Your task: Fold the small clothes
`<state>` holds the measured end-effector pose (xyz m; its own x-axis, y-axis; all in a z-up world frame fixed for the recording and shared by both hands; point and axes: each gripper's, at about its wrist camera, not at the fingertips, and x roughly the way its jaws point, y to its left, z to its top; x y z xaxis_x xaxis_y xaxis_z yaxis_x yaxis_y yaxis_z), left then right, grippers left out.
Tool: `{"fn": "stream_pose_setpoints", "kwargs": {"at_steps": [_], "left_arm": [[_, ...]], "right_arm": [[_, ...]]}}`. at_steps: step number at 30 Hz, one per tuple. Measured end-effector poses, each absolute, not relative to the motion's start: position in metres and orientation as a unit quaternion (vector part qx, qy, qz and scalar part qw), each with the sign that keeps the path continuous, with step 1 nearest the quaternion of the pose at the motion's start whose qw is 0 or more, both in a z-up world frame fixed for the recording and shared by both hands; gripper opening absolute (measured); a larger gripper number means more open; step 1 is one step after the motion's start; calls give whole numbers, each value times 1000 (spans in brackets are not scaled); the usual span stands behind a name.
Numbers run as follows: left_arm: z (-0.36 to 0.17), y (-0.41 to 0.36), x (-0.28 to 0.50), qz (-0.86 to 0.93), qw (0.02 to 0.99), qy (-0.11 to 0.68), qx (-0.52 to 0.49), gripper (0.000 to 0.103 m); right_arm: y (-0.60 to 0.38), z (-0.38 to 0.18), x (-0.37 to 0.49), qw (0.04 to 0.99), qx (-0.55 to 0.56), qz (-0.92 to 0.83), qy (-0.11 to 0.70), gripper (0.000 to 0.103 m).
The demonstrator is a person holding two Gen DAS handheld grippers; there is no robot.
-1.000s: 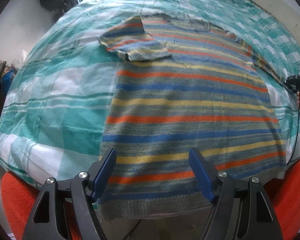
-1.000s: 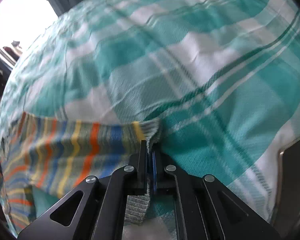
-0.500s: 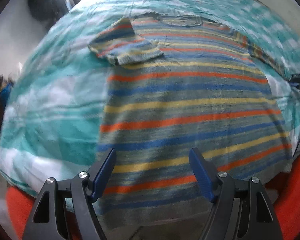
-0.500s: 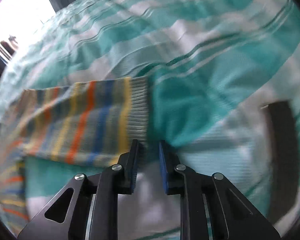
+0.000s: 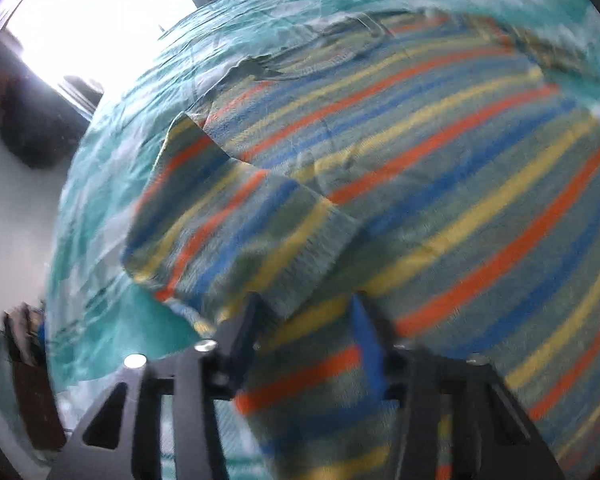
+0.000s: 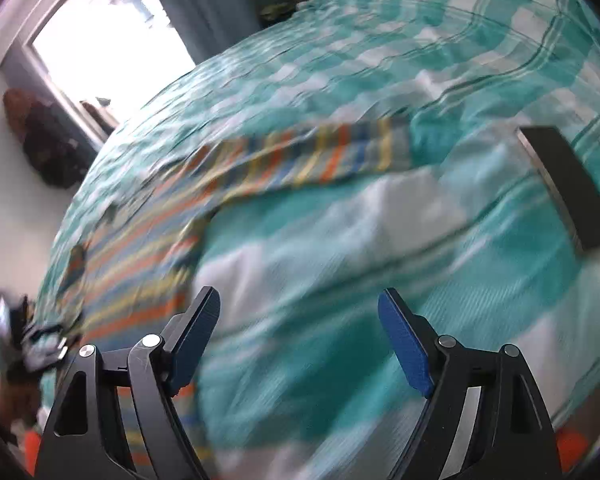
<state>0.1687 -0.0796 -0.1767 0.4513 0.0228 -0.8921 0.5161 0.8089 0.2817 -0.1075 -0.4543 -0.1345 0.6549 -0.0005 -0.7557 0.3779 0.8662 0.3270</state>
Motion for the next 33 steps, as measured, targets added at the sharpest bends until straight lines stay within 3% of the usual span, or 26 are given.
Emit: {"fn": "stream_pose_setpoints", "kwargs": {"at_steps": [1,5,10,15,21,29,32,33], "left_arm": [[-173,-74,175,-150,812,507,249,2],[-129,-15,198,-121,856,493,101,2],[-87,140,228,21,882,450,-134,2],[-110,215,234,123,864,462,-157,2],[-149,238,239,177,842,490,-135,2],[-164,253,263,139,824,529,-150,3],[-173,274,253,124,808,529,-227,16],[-178,283,240,109,802,520,-274,26]], "right_arm": [[-440,-136,-113,881,226,-100,403,83],[-415,-140,-123,889,191,-89,407,83],[-414,-144,-117,890,179,-92,409,83],[-403,-153,-113,886,169,-85,422,83],[-395,-157,-108,887,151,-80,430,83],[-394,-163,-107,882,144,-83,441,83],[-392,-163,-107,883,141,-81,440,83],[-392,-162,-107,884,140,-82,439,83]]}}
